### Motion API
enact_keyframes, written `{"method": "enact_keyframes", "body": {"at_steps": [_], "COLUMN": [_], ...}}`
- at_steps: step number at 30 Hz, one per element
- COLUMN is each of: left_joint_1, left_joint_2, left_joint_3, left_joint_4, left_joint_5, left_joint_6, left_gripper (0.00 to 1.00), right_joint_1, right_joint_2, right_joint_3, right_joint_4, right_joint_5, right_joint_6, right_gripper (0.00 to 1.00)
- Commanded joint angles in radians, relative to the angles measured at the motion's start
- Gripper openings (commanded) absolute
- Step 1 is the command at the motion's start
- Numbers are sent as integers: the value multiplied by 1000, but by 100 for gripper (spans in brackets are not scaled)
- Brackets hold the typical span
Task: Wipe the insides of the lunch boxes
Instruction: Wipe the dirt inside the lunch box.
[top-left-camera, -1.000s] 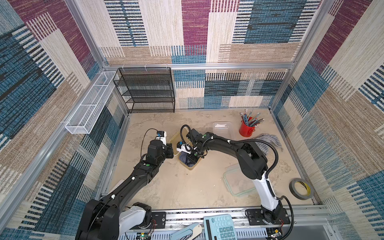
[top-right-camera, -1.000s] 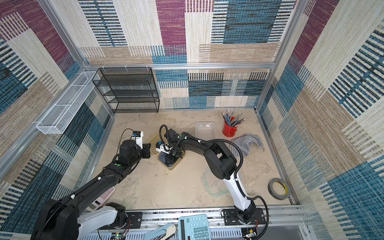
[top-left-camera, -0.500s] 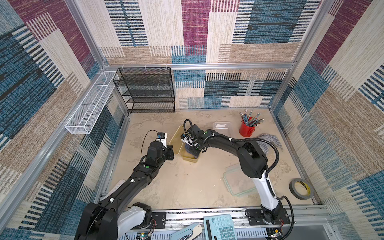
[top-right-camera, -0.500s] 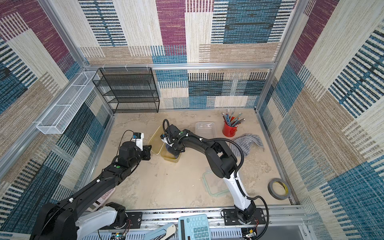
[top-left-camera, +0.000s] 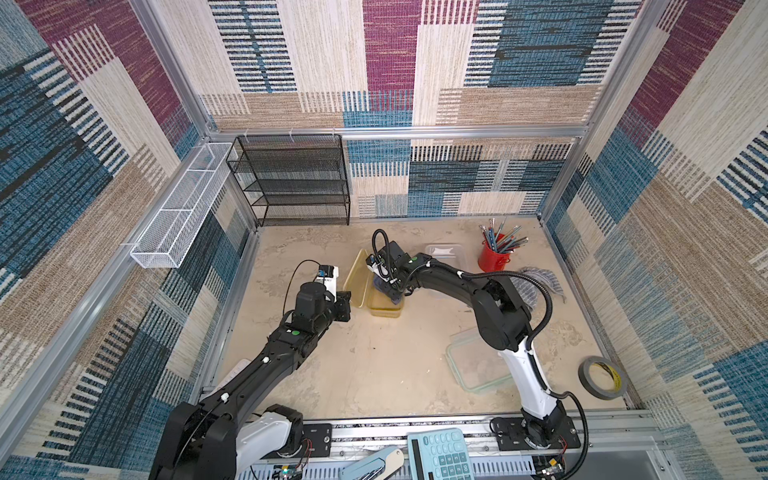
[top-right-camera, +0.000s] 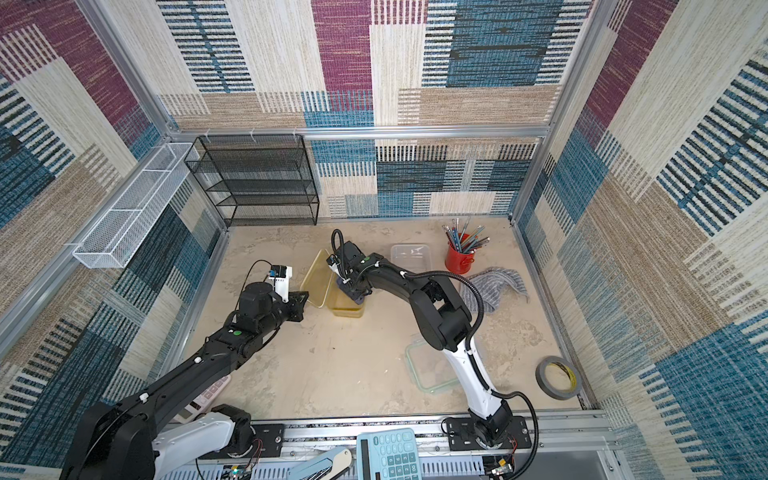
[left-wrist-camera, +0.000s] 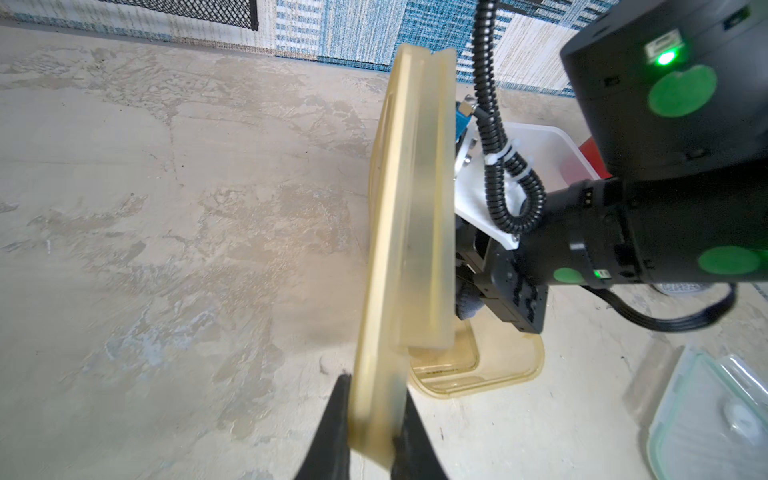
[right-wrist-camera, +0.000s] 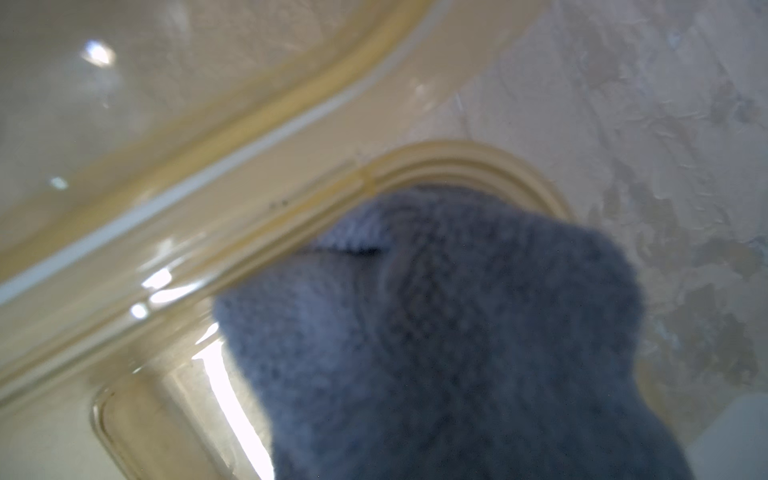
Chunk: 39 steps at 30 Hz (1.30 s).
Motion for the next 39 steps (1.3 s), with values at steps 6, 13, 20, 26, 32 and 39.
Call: {"method": "enact_keyframes", "body": {"at_steps": [6, 13, 20, 26, 32, 39], "left_joint_1": [2, 1, 2, 1, 1, 2], "left_joint_2": [45, 67, 94, 96, 114, 122], "left_joint_3": [27, 41, 43, 43, 82, 105], "left_joint_4": [-31, -8, 18, 40, 0, -22], "left_joint_5": [124, 137, 145, 92, 48, 7], "left_joint_6": [-7, -18, -35, -53, -36, -8], "left_gripper": [2, 2, 2, 2, 2, 2], "right_joint_1": [-28, 18, 44, 65, 86, 96], "right_joint_2": [-67, -106, -101, -116, -155, -151], "right_joint_3": [-125, -183, -167, -178, -247, -273], "right_joint_4": [247, 316, 291, 246, 189, 31], "right_joint_5": [16, -187, -288, -412, -554, -530], "right_joint_6": [67, 68, 93, 118, 87, 4], "right_gripper": [10, 11, 9, 8, 11, 12]}}
